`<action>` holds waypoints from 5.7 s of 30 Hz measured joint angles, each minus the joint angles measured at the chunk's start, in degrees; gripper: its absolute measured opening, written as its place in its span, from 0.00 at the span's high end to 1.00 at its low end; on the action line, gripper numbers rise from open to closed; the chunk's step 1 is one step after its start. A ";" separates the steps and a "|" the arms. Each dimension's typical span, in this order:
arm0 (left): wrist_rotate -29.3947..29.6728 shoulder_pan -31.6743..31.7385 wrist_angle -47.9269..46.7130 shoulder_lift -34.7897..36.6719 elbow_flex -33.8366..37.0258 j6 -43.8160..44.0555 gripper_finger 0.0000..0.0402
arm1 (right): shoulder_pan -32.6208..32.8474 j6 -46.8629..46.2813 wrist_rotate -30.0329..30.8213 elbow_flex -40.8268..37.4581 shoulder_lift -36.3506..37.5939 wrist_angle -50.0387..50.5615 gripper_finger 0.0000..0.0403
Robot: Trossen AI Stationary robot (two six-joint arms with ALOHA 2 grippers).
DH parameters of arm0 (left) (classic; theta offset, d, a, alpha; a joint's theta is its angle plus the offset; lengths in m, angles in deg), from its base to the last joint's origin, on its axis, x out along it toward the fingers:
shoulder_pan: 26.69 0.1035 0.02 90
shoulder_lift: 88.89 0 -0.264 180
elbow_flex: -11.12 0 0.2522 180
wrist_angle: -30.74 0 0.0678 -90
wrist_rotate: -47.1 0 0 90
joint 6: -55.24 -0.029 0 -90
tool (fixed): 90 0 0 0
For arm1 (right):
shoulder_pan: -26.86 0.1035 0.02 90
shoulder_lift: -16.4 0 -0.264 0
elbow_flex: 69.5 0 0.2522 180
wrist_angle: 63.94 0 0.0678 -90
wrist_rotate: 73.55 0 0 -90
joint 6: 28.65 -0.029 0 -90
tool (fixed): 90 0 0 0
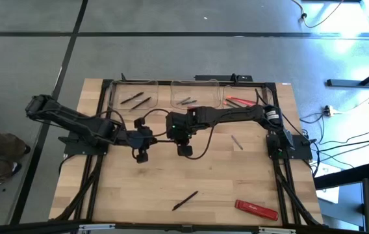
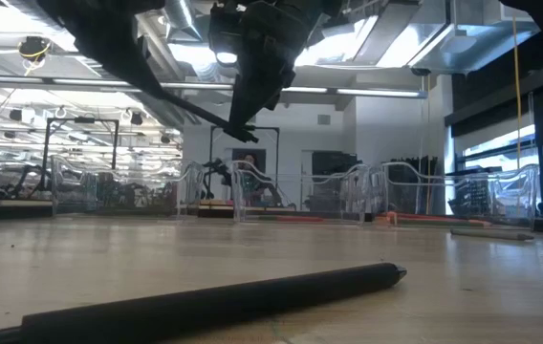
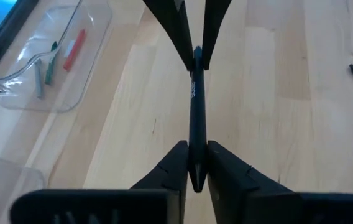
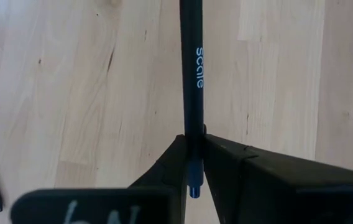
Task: Sort crayons/erasers/pens/pencils in bins
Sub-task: Put the black pen into the left transparent bin, then put the gray crayon into the center transparent bin
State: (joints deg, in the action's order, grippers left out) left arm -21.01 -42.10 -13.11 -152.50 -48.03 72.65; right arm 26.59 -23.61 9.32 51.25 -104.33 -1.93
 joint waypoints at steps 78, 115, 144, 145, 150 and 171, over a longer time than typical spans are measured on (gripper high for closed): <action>1.01 49.78 -16.32 -3.09 2.16 -1.58 0.94 | -2.80 -6.15 6.01 0.08 5.51 -15.98 0.60; -8.77 18.38 -11.41 9.05 -2.67 10.73 0.77 | -7.86 -32.54 11.35 -28.21 25.74 17.71 0.60; -9.11 6.24 10.49 8.11 -2.64 6.12 0.77 | -10.45 -40.68 4.37 -61.12 31.69 -0.95 0.60; -9.11 6.24 10.48 8.11 -2.64 6.14 0.77 | -10.48 -40.65 4.39 -61.65 31.69 -1.91 0.60; -9.11 6.24 10.49 8.11 -2.63 6.16 0.77 | -10.51 -40.65 4.69 -64.98 31.97 -6.01 0.60; -9.11 6.22 10.47 8.11 -2.62 6.47 0.77 | -10.54 -37.99 4.69 -64.53 31.74 -6.08 0.87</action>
State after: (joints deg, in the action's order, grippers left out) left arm -30.12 -35.88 -2.64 -144.39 -50.65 79.12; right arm 16.05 -61.60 14.01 -13.28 -72.59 -8.00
